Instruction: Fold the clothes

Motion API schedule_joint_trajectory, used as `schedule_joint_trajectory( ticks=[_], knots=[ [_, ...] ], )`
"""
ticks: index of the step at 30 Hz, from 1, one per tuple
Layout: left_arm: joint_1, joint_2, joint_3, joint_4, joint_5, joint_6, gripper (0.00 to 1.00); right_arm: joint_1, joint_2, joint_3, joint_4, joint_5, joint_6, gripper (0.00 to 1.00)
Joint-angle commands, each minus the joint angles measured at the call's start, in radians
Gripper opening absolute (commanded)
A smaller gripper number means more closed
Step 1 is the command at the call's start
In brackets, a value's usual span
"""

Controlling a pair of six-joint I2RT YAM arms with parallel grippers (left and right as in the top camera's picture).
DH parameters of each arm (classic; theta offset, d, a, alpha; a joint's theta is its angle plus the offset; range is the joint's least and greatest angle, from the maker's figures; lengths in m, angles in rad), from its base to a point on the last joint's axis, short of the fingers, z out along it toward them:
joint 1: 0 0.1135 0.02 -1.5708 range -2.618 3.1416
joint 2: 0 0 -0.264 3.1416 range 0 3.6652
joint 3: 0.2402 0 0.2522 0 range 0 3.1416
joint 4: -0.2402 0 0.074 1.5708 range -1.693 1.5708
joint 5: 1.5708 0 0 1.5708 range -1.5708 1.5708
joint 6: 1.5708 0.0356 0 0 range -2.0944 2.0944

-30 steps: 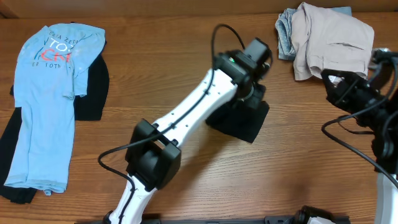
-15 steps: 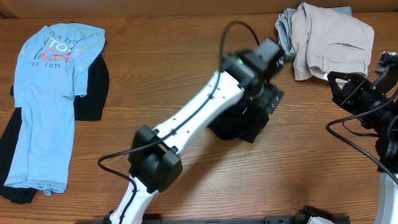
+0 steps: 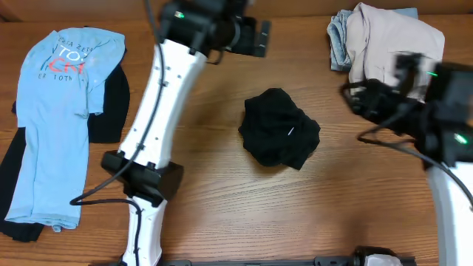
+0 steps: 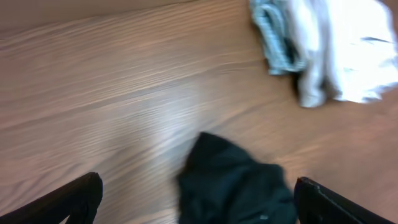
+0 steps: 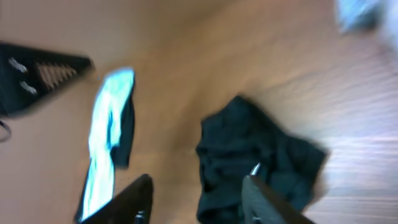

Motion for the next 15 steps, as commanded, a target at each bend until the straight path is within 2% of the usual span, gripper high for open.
schedule_joint_trajectory(
  ticks=[1, 6, 10, 15],
  knots=[
    [0.058, -0.002, 0.005, -0.016, -0.006, 0.039, 1.00, 0.159, 0.111, 0.002, 0.024, 0.104, 0.037, 0.54],
    [0.123, -0.002, -0.014, -0.040, -0.006, 0.039, 1.00, 0.339, 0.269, 0.002, 0.120, 0.261, 0.146, 0.59],
    [0.149, 0.000, -0.021, -0.055, -0.006, 0.039, 1.00, 0.437, 0.372, 0.002, 0.174, 0.433, 0.331, 0.68],
    [0.150, 0.002, -0.021, -0.063, -0.014, 0.051, 1.00, 0.498, 0.470, 0.002, 0.215, 0.560, 0.480, 0.69]
  ],
)
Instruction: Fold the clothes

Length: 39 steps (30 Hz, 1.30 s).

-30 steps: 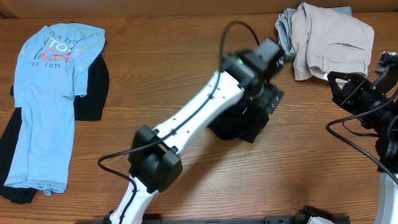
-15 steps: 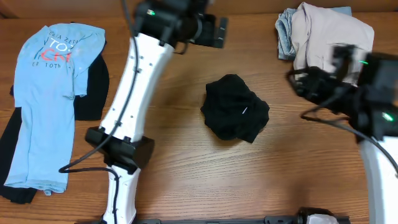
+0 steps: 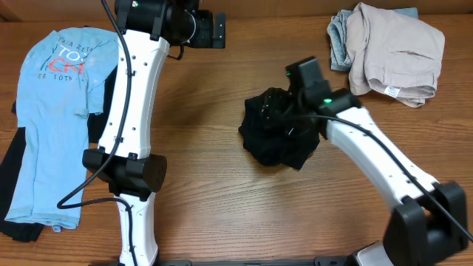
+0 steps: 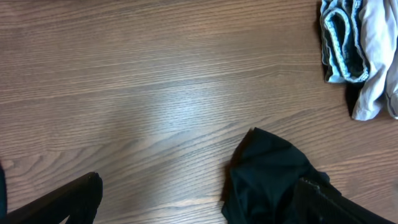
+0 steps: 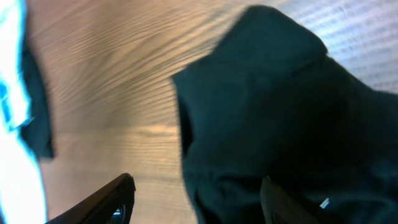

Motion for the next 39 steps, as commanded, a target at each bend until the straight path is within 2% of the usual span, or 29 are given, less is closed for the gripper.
schedule_joint_trajectory(
  ticks=[1, 5, 6, 7, 8, 9, 11, 14, 20, 23, 26, 27, 29, 31, 34, 39],
  knots=[
    [-0.001, 0.002, -0.006, -0.002, -0.007, 0.034, 1.00, 0.019, 0.052, 0.002, 0.032, 0.137, 0.145, 0.69],
    [-0.002, 0.002, -0.006, -0.005, -0.007, 0.046, 1.00, 0.019, 0.090, 0.002, 0.093, 0.141, 0.149, 0.63],
    [-0.002, 0.002, -0.006, -0.007, -0.007, 0.047, 1.00, 0.018, 0.091, 0.002, 0.100, 0.149, 0.149, 0.57],
    [-0.002, 0.003, -0.006, -0.009, -0.007, 0.047, 1.00, 0.018, 0.087, 0.004, 0.103, 0.162, 0.143, 0.45],
    [-0.002, 0.003, -0.006, -0.011, -0.007, 0.047, 1.00, 0.018, 0.082, 0.004, 0.103, 0.165, 0.135, 0.40],
    [-0.002, 0.006, -0.006, -0.014, -0.007, 0.047, 1.00, 0.018, 0.075, 0.005, 0.102, 0.168, 0.120, 0.27],
    [-0.002, 0.008, -0.006, -0.020, -0.007, 0.048, 1.00, 0.012, 0.048, 0.005, 0.089, 0.166, 0.095, 0.11],
    [-0.002, 0.013, -0.006, -0.029, -0.007, 0.048, 1.00, -0.011, -0.026, 0.005, 0.029, 0.167, 0.092, 0.04],
    [-0.002, 0.014, -0.006, -0.042, -0.007, 0.051, 1.00, -0.121, -0.174, 0.005, -0.169, 0.166, 0.016, 0.04],
    [-0.002, 0.014, -0.006, -0.045, -0.007, 0.051, 1.00, -0.209, -0.184, 0.002, -0.292, 0.167, -0.041, 0.05],
    [-0.002, 0.014, -0.006, -0.045, -0.007, 0.051, 1.00, -0.281, -0.171, -0.037, -0.332, 0.166, -0.090, 0.08],
    [-0.002, 0.014, -0.006, -0.045, -0.007, 0.051, 1.00, -0.303, -0.165, -0.057, -0.334, 0.167, -0.105, 0.11],
    [-0.002, 0.014, -0.006, -0.045, -0.007, 0.051, 1.00, -0.336, -0.153, -0.091, -0.330, 0.173, -0.115, 0.22],
    [-0.002, 0.014, -0.006, -0.046, -0.007, 0.051, 1.00, -0.367, -0.139, -0.122, -0.314, 0.174, -0.130, 0.47],
    [-0.002, 0.014, -0.006, -0.047, -0.007, 0.051, 1.00, -0.408, -0.129, -0.134, -0.290, 0.169, -0.137, 0.56],
    [-0.002, 0.014, -0.006, -0.052, -0.008, 0.071, 1.00, -0.427, -0.164, -0.095, -0.274, 0.035, -0.245, 0.61]
  ],
)
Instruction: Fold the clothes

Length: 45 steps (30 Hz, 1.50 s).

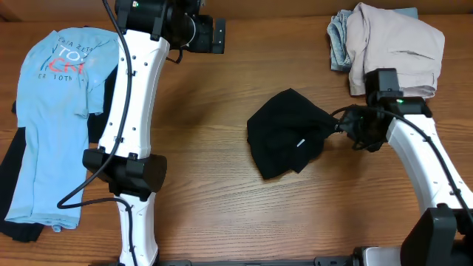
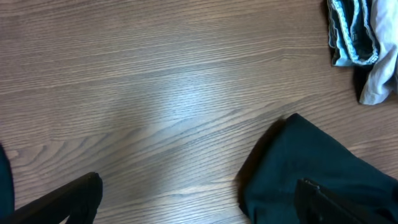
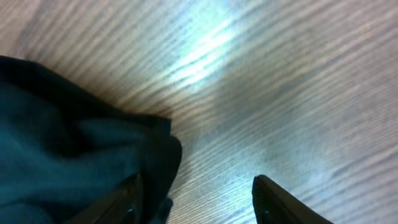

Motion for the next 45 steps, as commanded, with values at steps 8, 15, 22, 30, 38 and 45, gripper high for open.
schedule_joint_trajectory(
  ticks=[8, 15, 22, 30, 38, 45],
  knots=[
    [-0.002, 0.014, -0.006, -0.013, -0.007, 0.037, 1.00, 0.121, -0.177, 0.051, -0.050, -0.158, -0.104, 0.62],
    [-0.002, 0.014, -0.006, -0.013, -0.007, 0.037, 1.00, 0.315, -0.181, 0.024, -0.051, -0.148, -0.098, 0.61],
    [-0.002, 0.014, -0.006, -0.014, -0.006, 0.037, 1.00, 0.444, -0.098, -0.062, 0.046, -0.158, -0.209, 0.56],
    [-0.002, 0.014, -0.006, -0.023, -0.007, 0.037, 1.00, 0.521, -0.004, -0.095, 0.063, -0.099, -0.166, 0.51],
    [-0.002, 0.014, -0.006, -0.029, -0.006, 0.060, 1.00, 0.519, 0.001, -0.116, 0.040, -0.012, 0.085, 0.47],
    [-0.002, 0.014, -0.006, -0.029, -0.006, 0.060, 1.00, 0.519, 0.001, -0.168, 0.085, -0.010, 0.093, 0.37]
  ],
)
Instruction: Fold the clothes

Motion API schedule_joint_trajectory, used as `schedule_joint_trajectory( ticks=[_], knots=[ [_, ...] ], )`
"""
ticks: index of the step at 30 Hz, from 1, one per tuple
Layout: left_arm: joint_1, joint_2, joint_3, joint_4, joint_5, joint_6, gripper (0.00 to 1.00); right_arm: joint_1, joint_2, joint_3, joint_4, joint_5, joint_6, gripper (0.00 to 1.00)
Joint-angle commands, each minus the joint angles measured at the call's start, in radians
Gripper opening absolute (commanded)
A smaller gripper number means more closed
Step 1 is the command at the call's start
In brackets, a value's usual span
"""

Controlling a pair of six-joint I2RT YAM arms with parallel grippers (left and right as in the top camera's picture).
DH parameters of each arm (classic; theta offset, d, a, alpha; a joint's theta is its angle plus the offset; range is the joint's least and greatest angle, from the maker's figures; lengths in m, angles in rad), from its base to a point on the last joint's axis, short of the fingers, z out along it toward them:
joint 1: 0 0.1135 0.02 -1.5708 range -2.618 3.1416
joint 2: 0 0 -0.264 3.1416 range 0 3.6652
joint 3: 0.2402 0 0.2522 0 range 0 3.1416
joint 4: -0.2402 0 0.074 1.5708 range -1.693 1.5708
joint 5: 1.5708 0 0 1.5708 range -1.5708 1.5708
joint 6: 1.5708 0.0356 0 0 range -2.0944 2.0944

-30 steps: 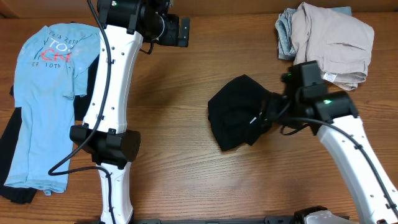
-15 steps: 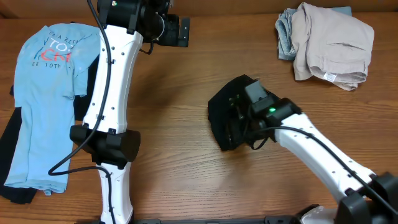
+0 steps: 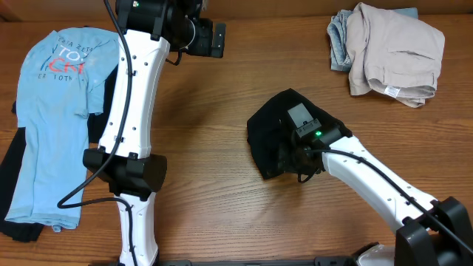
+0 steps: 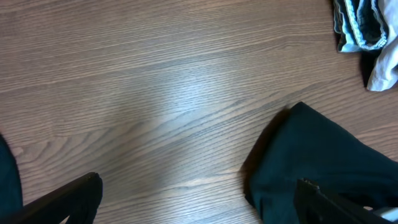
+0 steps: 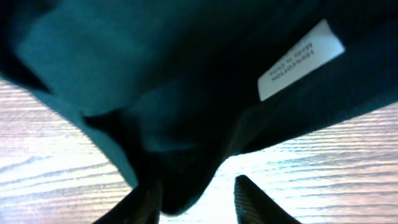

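Note:
A black garment (image 3: 281, 133) lies crumpled in the middle of the wooden table, with a white label (image 5: 300, 60) showing. My right gripper (image 3: 299, 158) is low over its near edge. In the right wrist view the right gripper (image 5: 196, 196) is open and a fold of the black cloth (image 5: 186, 124) lies between its fingers (image 5: 148, 202). My left gripper (image 3: 214, 38) hangs open at the back of the table, high above the wood. The left wrist view has the left gripper (image 4: 198, 182) with the garment (image 4: 317, 162) at lower right.
A light blue T-shirt (image 3: 55, 111) lies spread over dark clothes (image 3: 111, 103) at the far left. A pile of beige and pale blue clothes (image 3: 388, 48) sits at the back right. The left arm's white column (image 3: 144, 103) rises from its base (image 3: 129, 174).
My right gripper was at the garment's right edge and is now down over its near edge with cloth between the fingers. The garment and the left arm have hardly shifted.
The garment lay bunched in the centre with my right arm off to the right and my left gripper at the back. Then the right gripper was on the garment. Later the garment lay flatter, with the gripper at its right edge, now at its near edge.

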Motion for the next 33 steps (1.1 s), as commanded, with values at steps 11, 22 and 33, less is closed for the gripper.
schedule_joint_trajectory(
  ticks=[11, 22, 33],
  knots=[
    [-0.002, 0.012, -0.006, -0.001, -0.006, 0.019, 1.00, -0.085, -0.078, 0.049, -0.150, 0.083, 0.071, 0.04],
    [-0.002, 0.012, -0.006, -0.001, -0.006, 0.020, 1.00, -0.193, -0.119, -0.018, -0.330, 0.072, 0.069, 0.04],
    [-0.002, 0.012, -0.006, -0.011, -0.006, 0.023, 1.00, -0.449, -0.095, -0.093, -0.221, 0.106, 0.042, 0.04]
  ],
)
